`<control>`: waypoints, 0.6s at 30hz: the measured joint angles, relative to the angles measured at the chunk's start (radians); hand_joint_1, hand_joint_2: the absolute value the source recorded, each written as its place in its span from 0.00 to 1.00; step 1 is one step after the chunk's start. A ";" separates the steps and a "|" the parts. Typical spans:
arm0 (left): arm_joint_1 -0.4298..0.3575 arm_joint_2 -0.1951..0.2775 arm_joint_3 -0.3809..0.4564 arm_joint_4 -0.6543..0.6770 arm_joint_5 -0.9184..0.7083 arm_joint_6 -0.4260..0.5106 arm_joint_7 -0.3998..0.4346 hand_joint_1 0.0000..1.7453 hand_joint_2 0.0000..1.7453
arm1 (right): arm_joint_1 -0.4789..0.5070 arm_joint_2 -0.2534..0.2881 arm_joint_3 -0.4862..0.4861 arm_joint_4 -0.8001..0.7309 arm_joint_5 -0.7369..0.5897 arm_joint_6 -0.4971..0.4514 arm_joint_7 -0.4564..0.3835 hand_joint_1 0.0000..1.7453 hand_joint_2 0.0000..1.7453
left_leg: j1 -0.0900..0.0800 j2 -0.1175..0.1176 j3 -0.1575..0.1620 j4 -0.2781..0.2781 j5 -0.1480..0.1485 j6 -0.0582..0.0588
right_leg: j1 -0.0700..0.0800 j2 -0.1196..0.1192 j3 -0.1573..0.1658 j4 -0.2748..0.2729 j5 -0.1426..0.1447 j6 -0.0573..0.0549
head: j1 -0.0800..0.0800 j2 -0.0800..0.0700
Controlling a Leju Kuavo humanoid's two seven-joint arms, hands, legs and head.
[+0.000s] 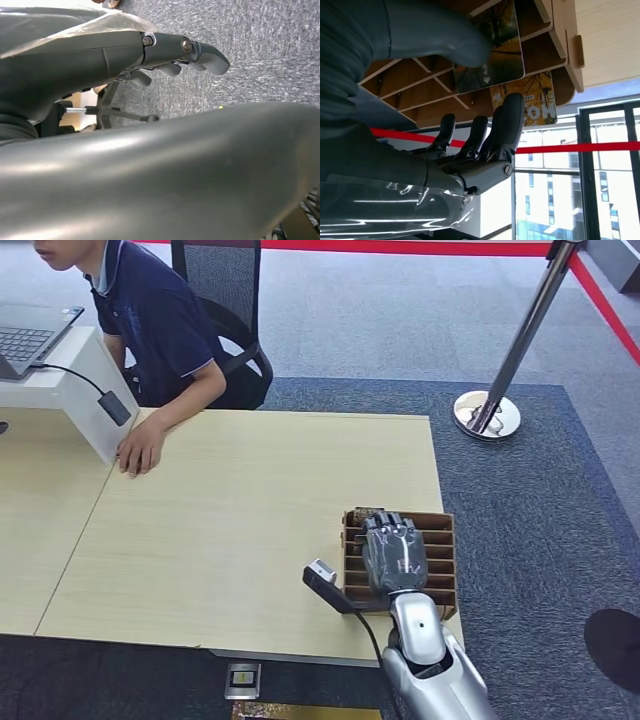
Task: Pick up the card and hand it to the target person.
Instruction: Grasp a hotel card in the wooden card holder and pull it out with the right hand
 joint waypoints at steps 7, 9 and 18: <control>0.000 0.000 0.000 0.000 -0.003 0.000 0.000 0.00 0.00 | -0.003 0.002 -0.018 0.025 -0.019 -0.020 -0.006 0.48 1.00 | 0.000 0.000 0.000 0.000 0.000 0.000 | 0.000 0.000 0.000 0.000 0.000 0.000 | 0.000 0.000; 0.000 0.000 0.000 0.000 -0.003 0.000 0.000 0.00 0.00 | -0.003 0.003 -0.020 0.028 -0.020 -0.022 -0.006 0.48 1.00 | 0.000 0.000 0.000 0.000 0.000 0.000 | 0.000 0.000 0.000 0.000 0.000 0.000 | 0.000 0.000; 0.000 0.000 0.000 0.000 -0.006 0.001 -0.003 0.00 0.00 | -0.002 0.006 -0.032 0.030 -0.023 -0.019 -0.009 0.68 1.00 | 0.000 0.000 0.000 0.000 0.000 0.000 | 0.000 0.000 0.000 0.000 0.000 0.000 | 0.000 0.000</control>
